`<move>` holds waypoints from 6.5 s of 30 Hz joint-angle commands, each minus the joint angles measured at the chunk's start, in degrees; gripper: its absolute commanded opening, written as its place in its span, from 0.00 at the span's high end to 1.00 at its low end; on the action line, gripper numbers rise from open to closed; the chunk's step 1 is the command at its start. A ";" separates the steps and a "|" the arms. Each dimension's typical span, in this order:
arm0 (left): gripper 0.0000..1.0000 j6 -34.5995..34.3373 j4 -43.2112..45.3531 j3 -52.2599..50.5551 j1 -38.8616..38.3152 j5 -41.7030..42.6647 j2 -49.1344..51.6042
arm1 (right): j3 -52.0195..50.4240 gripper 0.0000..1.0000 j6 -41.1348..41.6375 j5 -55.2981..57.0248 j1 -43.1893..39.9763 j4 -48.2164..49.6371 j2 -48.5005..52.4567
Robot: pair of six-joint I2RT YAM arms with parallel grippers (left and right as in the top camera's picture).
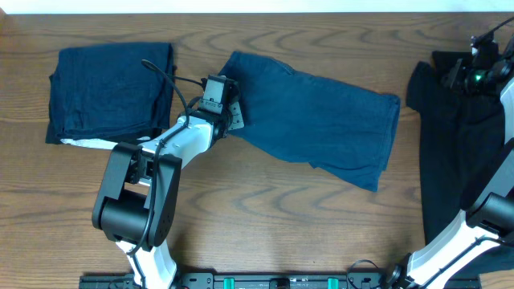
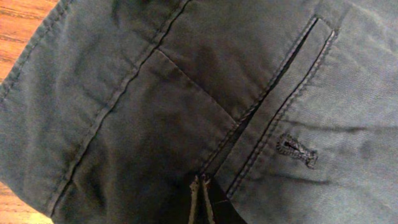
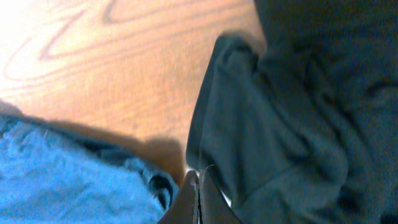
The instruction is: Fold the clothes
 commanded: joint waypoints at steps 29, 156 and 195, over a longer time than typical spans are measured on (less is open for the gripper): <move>0.94 -0.72 -1.64 -0.70 0.70 -1.97 -0.52 | -12.50 0.99 -0.20 22.08 -2.51 13.68 6.08; 0.83 4.50 -27.69 4.22 -0.55 8.13 -15.74 | -7.89 0.60 -31.30 6.40 18.97 16.17 5.35; 0.83 4.48 -27.43 4.22 -0.55 8.13 -15.74 | -4.04 0.60 -29.73 6.49 16.11 16.98 6.71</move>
